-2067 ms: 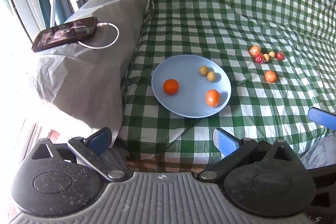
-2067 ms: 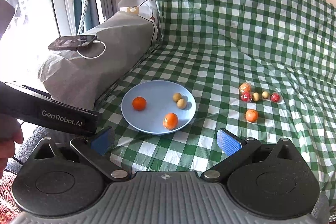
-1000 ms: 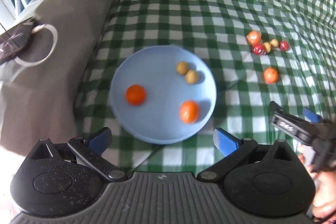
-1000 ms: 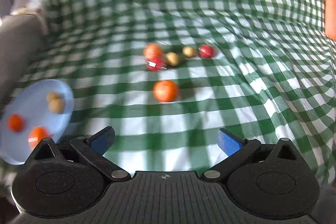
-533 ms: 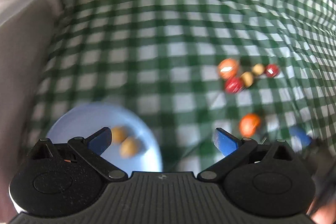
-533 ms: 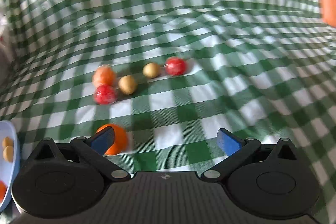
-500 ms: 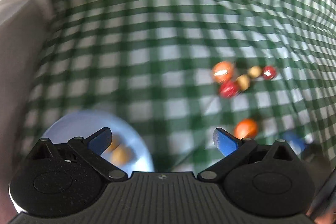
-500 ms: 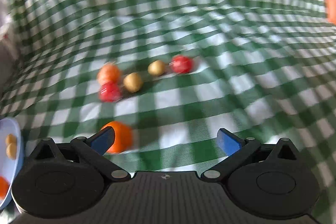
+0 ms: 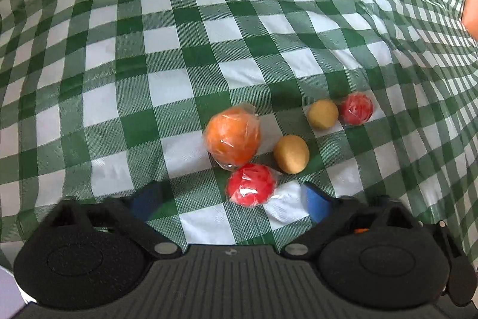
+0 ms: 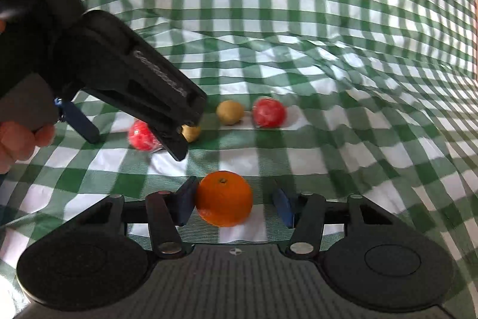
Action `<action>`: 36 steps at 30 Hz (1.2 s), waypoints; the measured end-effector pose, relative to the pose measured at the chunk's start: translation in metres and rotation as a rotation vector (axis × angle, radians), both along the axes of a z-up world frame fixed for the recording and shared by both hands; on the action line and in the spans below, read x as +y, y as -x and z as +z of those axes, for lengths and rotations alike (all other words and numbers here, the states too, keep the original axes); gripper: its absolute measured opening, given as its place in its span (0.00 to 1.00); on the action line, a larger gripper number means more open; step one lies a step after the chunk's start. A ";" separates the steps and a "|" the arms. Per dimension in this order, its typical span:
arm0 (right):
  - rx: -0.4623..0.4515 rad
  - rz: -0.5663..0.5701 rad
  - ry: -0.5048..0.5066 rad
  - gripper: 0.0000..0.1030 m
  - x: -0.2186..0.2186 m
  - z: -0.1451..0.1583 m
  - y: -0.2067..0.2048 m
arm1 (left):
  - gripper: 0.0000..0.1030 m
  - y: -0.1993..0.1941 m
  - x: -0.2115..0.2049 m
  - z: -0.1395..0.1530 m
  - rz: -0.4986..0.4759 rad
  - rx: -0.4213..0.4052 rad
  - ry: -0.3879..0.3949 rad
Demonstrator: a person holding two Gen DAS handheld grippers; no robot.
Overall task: Organize fruits
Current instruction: 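Grasp a wrapped red fruit with the left tool while the right tool grasps an orange, then carry the wrapped red fruit and orange over the blue plate with both tools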
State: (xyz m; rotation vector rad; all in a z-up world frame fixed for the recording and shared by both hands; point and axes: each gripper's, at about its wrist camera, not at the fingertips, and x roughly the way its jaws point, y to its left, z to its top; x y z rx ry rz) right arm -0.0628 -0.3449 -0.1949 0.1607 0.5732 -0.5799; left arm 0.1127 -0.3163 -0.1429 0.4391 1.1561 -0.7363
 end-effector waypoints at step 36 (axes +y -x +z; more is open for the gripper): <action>-0.031 0.090 -0.185 0.37 0.159 0.137 0.122 | 0.35 0.130 0.269 0.163 0.174 -0.120 0.044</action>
